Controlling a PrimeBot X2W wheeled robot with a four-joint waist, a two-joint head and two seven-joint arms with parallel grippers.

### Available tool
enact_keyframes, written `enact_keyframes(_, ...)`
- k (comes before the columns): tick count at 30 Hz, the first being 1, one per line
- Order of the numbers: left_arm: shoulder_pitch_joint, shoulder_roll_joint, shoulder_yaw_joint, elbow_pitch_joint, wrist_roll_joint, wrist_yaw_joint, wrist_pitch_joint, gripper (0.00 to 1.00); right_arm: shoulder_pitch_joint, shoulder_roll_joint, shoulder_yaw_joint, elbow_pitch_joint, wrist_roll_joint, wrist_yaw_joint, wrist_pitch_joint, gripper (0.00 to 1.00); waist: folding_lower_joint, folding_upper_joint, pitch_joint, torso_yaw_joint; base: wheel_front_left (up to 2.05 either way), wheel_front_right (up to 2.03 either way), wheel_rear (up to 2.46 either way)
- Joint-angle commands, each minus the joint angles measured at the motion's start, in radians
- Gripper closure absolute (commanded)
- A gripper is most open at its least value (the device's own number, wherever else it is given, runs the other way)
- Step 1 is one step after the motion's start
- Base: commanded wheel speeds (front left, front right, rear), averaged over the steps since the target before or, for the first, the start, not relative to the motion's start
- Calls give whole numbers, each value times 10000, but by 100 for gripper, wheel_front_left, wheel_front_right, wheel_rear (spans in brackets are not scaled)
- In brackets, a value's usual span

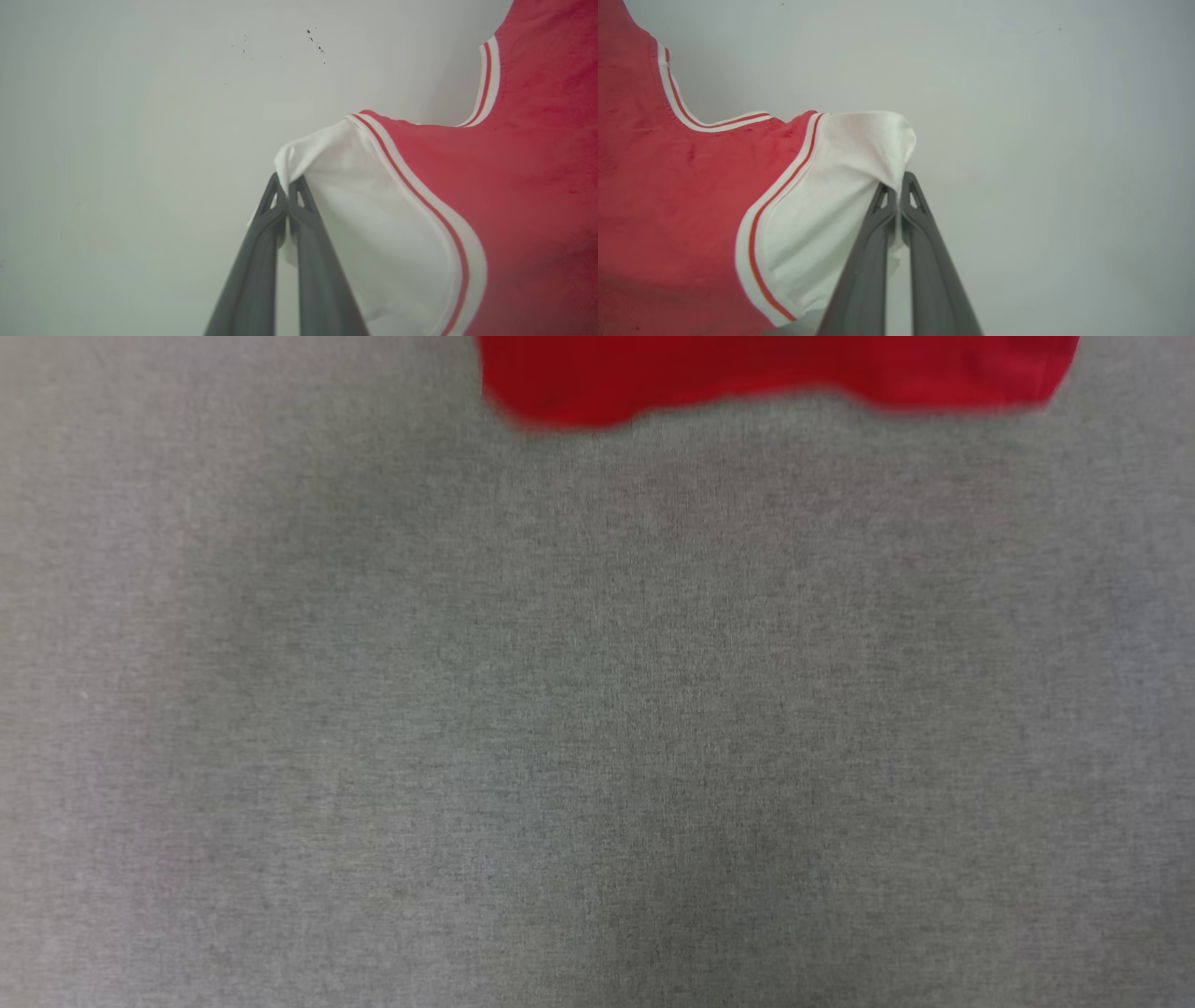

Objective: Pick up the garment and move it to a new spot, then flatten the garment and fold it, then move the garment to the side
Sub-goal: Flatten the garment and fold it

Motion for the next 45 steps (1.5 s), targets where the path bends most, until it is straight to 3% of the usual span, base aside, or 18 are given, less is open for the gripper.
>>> enact_keyframes(1,-524,-60,85,299,159,17,-185,100,-628,302,-81,437,-343,-11,-270,100,-1,0,470,-50,0,0,0)
enact_keyframes(10,-1353,-198,308,1394,150,-159,-704,100,-1697,1029,23,1864,-1012,-11,-1181,100,-1,0,936,-40,0,0,0)
enact_keyframes(21,-286,-367,124,2486,-227,-504,-1420,100,-503,1343,901,2844,-575,-11,-2111,100,-1,0,1325,-11,0,0,0)
enact_keyframes(29,2421,-412,-16,2844,-949,-552,-2290,100,1790,1856,1592,3309,336,-11,-3155,100,-1,0,834,-113,0,0,0)
enact_keyframes(35,4678,-489,-55,2448,-1501,-433,-2756,100,3641,1740,2023,3029,1023,-11,-3968,100,-1,0,263,3,0,0,0)
enact_keyframes(45,9008,357,-13,475,-2298,454,-2998,100,7277,1079,2664,1896,2031,-11,-4718,100,-1,0,-1232,13,0,0,0)
